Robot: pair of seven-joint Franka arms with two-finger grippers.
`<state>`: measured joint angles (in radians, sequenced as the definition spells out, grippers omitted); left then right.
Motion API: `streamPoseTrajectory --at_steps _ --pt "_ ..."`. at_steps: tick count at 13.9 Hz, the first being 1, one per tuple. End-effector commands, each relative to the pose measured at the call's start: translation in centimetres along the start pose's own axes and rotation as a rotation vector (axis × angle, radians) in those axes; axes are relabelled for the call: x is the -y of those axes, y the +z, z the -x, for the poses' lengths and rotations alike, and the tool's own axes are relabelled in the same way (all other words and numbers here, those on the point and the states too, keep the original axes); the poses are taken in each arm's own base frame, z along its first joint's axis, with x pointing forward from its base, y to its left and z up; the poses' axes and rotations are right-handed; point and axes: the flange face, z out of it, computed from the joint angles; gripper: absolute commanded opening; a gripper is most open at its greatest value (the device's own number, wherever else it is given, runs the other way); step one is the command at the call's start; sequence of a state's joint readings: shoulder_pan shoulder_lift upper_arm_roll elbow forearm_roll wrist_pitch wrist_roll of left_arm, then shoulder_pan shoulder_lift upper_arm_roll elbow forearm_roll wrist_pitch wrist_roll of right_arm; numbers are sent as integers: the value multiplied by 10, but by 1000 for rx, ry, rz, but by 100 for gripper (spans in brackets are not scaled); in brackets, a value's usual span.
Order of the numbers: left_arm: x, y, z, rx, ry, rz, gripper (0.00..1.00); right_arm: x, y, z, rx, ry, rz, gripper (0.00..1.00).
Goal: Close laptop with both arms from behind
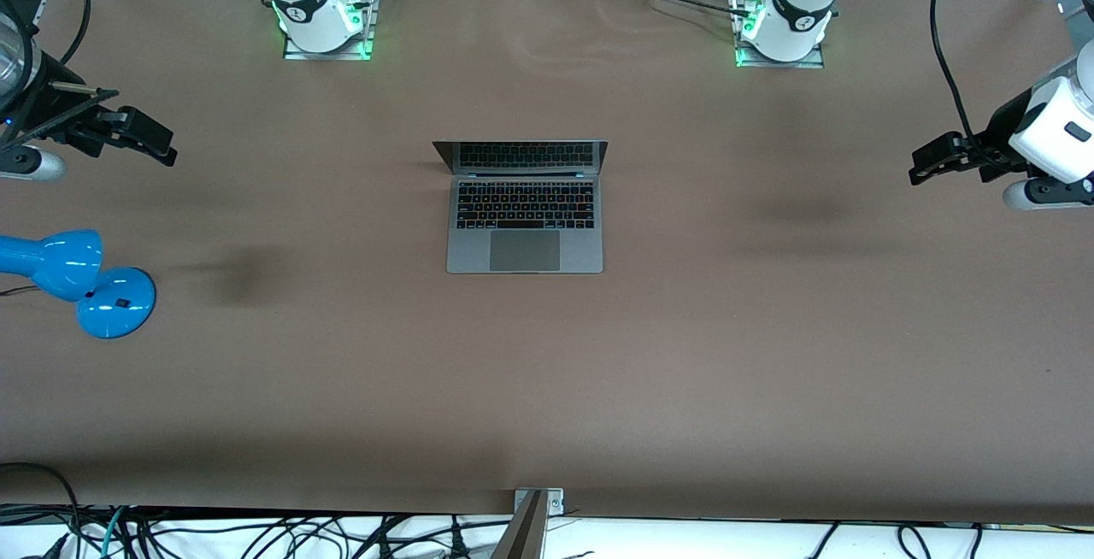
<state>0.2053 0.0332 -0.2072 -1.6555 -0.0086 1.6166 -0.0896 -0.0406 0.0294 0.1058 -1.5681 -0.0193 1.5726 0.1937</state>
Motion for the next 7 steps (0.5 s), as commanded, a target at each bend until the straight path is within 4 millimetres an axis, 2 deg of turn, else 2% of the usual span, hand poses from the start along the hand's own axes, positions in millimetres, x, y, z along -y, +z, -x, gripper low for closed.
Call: streamPoseTrajectory --at_steps 1,7 --pt "0 -4 -2 -8 5 -7 100 2 -7 6 -2 66 14 100" --pt "-8 -6 -3 -31 18 -5 100 3 -6 6 0 65 11 100"
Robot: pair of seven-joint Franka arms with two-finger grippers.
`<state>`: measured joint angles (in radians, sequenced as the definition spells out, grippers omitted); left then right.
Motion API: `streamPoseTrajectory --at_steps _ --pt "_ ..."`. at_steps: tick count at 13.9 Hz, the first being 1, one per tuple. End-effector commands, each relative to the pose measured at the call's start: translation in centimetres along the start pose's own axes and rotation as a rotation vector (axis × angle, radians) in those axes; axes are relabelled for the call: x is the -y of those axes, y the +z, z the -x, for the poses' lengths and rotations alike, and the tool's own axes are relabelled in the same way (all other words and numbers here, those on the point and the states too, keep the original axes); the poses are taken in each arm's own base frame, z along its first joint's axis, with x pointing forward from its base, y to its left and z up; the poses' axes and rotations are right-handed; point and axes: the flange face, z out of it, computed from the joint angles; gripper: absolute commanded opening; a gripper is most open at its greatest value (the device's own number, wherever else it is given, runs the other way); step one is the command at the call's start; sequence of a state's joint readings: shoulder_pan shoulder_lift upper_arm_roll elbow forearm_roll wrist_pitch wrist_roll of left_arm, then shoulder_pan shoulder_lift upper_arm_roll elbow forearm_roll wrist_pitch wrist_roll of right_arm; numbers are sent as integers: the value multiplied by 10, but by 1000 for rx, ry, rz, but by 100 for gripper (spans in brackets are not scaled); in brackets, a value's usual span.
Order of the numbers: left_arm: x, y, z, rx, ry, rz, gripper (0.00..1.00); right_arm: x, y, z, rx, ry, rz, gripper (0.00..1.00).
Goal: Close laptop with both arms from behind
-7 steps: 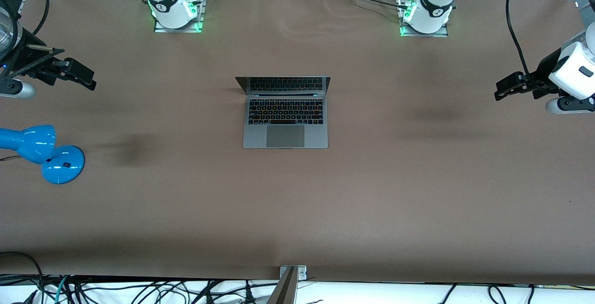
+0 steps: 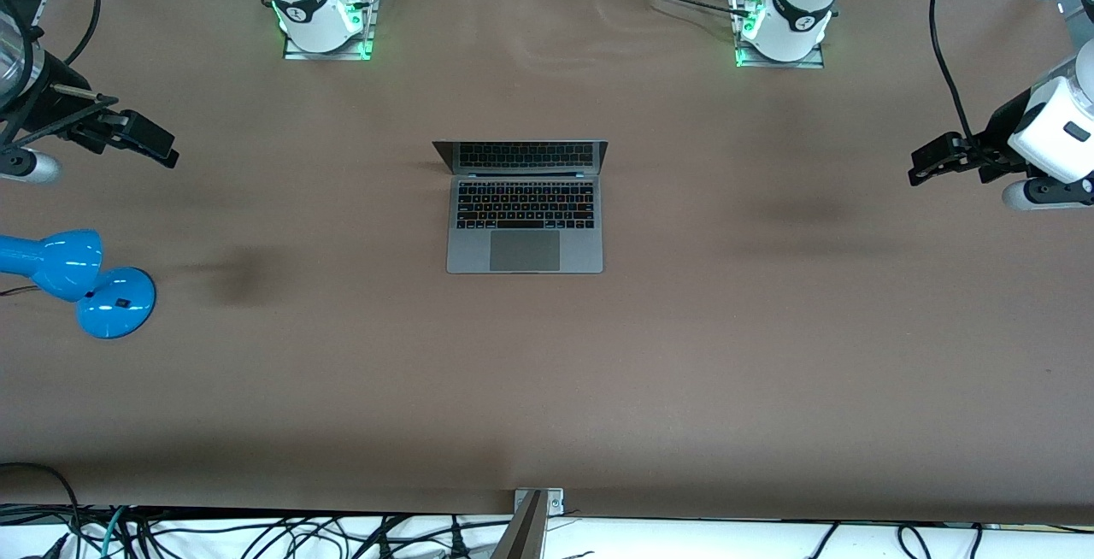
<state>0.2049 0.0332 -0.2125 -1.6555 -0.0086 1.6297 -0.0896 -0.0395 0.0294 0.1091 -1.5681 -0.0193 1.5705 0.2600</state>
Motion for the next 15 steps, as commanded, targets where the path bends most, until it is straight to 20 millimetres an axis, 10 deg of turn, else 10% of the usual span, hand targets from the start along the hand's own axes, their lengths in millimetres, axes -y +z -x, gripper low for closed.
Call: streamPoseTrajectory --at_steps 1,15 --pt "-5 -5 -2 -18 14 -6 100 0 -7 5 -2 0 11 100" --pt "-6 5 13 19 -5 61 100 -4 -6 4 -2 2 11 100"
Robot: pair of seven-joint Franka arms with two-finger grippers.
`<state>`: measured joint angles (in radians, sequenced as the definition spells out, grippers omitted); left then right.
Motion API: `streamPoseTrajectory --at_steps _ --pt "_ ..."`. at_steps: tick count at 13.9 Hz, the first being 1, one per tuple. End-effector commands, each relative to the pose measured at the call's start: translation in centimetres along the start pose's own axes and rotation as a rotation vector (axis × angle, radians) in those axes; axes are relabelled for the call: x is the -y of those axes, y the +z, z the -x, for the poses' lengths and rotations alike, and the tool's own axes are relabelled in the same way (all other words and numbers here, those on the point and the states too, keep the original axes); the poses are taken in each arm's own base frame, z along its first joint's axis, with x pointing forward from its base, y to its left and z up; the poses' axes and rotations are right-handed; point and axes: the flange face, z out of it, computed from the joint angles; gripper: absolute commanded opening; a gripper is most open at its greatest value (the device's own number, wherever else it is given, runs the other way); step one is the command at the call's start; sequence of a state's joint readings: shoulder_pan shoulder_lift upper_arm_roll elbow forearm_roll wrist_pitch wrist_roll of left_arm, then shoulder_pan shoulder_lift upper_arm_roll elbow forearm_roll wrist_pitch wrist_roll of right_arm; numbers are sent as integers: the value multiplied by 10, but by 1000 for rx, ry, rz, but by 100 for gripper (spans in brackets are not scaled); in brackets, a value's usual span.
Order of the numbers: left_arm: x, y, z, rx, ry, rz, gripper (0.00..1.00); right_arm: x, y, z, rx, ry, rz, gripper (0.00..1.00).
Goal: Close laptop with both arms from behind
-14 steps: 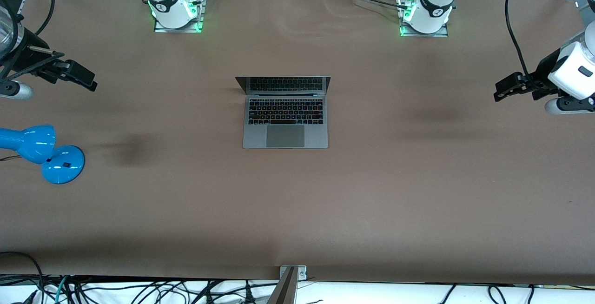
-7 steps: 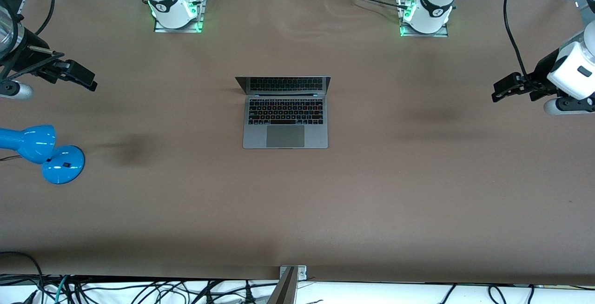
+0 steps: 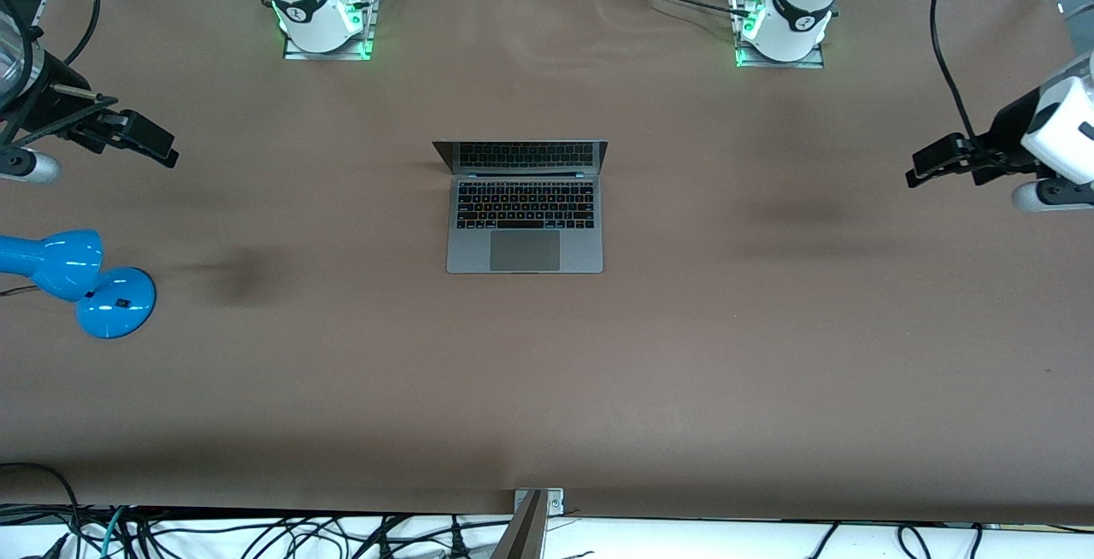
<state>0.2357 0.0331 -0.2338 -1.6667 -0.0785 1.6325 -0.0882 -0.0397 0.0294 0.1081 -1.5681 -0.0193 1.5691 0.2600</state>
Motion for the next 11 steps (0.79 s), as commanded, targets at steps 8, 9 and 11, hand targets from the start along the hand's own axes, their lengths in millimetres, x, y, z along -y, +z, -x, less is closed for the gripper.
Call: streamPoseTrajectory --at_steps 8,9,11 --pt "-26 15 47 10 28 -42 100 -4 -6 4 -2 -6 9 100" --pt "-33 16 48 11 37 -41 100 -4 -6 4 -3 -6 9 100" --pt "-40 15 47 11 14 -36 100 -4 -6 4 -2 -6 9 100"
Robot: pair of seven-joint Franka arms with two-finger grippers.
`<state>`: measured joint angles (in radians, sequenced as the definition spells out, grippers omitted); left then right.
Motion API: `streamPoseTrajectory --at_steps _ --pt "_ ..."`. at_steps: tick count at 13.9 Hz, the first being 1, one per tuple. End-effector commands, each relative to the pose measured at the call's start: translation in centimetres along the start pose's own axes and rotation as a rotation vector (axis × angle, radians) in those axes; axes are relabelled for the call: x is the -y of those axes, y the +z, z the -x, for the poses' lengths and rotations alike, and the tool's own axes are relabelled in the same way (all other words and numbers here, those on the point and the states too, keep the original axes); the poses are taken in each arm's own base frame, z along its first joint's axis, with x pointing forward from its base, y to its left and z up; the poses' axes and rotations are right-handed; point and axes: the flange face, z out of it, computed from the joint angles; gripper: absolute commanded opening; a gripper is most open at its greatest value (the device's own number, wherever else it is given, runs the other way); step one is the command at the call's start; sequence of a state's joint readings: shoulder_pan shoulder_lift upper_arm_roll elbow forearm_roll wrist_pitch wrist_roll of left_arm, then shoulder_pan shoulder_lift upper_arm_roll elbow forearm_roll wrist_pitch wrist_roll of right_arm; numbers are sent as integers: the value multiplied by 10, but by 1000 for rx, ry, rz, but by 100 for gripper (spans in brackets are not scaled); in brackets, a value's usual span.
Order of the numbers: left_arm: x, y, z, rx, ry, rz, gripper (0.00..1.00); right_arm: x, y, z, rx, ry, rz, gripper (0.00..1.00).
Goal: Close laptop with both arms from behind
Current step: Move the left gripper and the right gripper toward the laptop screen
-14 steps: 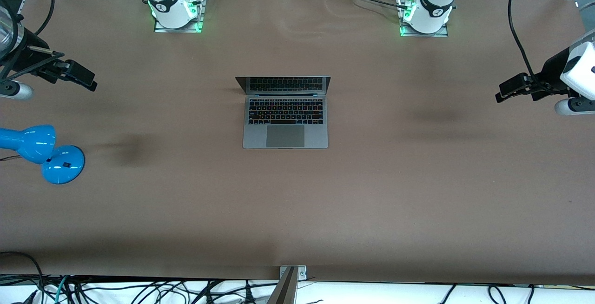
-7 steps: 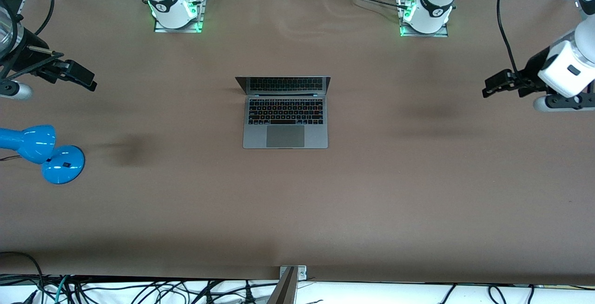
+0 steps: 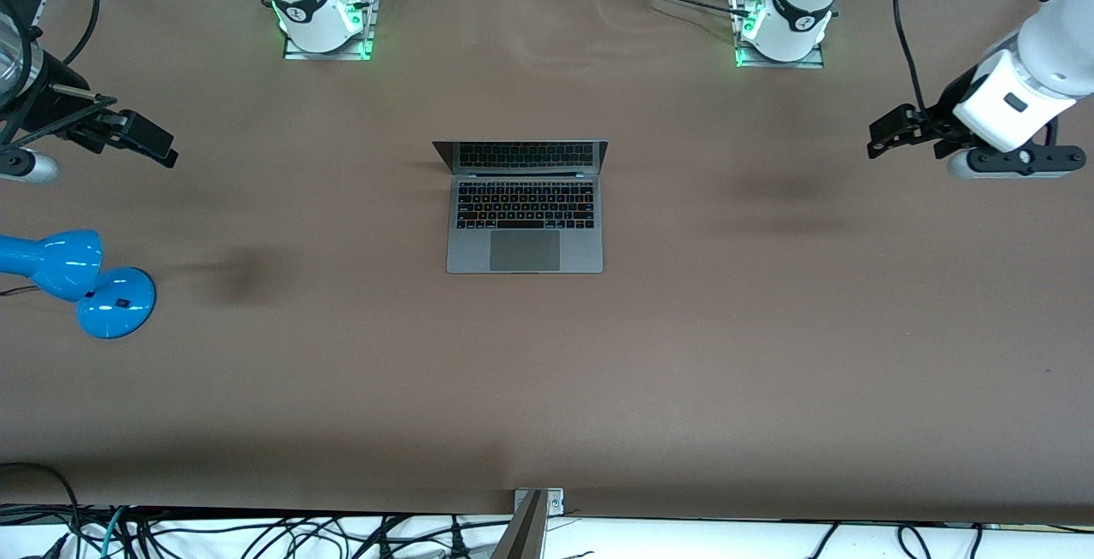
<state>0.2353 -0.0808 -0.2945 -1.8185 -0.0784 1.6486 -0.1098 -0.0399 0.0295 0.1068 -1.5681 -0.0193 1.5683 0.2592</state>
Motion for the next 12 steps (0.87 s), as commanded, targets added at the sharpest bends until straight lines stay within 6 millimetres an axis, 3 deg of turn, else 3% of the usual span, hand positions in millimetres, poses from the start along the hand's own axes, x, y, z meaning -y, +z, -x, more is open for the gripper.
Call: streamPoseTrajectory --at_steps 1,4,8,10,12 --pt "-11 1 5 -10 -22 5 100 -3 -6 4 -2 -6 8 100" --pt "-20 1 8 -7 -9 5 100 -4 -5 3 1 -3 3 100" --pt "-92 6 24 -2 -17 -1 100 2 5 3 35 -39 10 100" --pt "-113 4 18 -2 14 10 100 3 17 6 100 -123 21 100" --pt "-133 16 18 31 -8 40 100 4 27 7 154 -165 25 100"
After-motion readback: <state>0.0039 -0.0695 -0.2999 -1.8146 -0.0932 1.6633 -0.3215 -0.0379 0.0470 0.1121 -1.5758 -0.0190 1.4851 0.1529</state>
